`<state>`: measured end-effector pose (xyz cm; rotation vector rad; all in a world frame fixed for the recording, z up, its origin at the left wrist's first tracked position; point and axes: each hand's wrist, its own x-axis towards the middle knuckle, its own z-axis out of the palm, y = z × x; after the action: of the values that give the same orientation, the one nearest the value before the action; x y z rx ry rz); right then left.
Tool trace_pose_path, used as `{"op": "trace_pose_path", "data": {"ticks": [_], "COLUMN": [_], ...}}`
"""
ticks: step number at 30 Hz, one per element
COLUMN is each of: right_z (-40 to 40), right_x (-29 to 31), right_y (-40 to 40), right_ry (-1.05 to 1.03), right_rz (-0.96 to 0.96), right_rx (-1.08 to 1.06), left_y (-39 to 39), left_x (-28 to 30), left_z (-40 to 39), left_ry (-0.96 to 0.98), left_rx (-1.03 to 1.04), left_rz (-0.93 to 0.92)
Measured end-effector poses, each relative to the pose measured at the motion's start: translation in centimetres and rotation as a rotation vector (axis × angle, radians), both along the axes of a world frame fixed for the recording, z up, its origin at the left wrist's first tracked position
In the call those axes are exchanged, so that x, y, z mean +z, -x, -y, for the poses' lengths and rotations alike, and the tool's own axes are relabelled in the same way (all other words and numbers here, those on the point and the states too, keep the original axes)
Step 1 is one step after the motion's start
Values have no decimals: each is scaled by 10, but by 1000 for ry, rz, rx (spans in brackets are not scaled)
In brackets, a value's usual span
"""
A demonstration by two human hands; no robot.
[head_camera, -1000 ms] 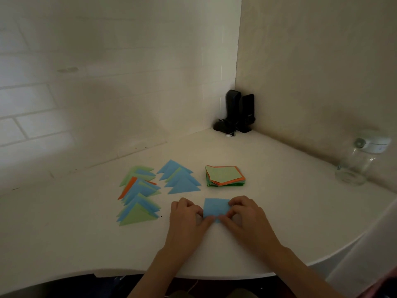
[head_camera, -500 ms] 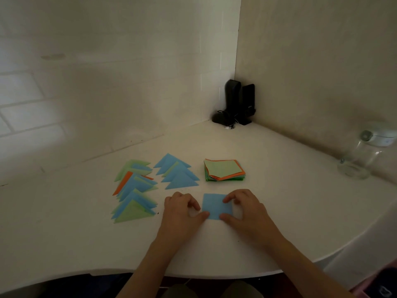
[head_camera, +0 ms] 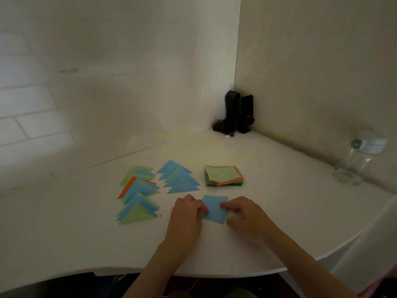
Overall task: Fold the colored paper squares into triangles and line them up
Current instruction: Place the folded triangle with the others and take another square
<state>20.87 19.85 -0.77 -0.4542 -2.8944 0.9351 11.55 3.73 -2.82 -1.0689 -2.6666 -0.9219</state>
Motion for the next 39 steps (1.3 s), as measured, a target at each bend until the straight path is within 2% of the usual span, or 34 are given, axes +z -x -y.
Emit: {"op": "trace_pose_path", "data": {"ticks": [3, 5, 8, 11, 13, 16, 20, 31, 39], "right_z": [5, 9, 14, 22, 25, 21, 17, 18, 24], "right_x": [-3, -3, -1, 2, 5, 5, 1, -9, -9], "right_y": [-6, -10, -12, -13, -15, -16, -12, -6, 5], "right_ry": [-35, 13, 116, 123, 90, -88, -196, -106, -164], "right_rz": [-24, -72, -102, -119, -164, -184, -101, -165, -104], "right_rx": [-15, -47, -85, -67, -55, -61, -61, -148, -253], "left_y": [-12, -20, -30, -32, -31, -25, -16, 4, -6], "left_x": [-5, -6, -5, -4, -6, -10, -9, -8, -8], "left_z": [-1, -2, -3, -5, -5, -2, 10, 27, 9], "left_ry": [-13, 29, 48, 61, 50, 2, 18, -63, 74], "left_rx": [14, 18, 21, 18, 12, -3, -3, 121, 243], "left_rz": [-125, -190, -216, -260, -297, -332, -319, -43, -156]}}
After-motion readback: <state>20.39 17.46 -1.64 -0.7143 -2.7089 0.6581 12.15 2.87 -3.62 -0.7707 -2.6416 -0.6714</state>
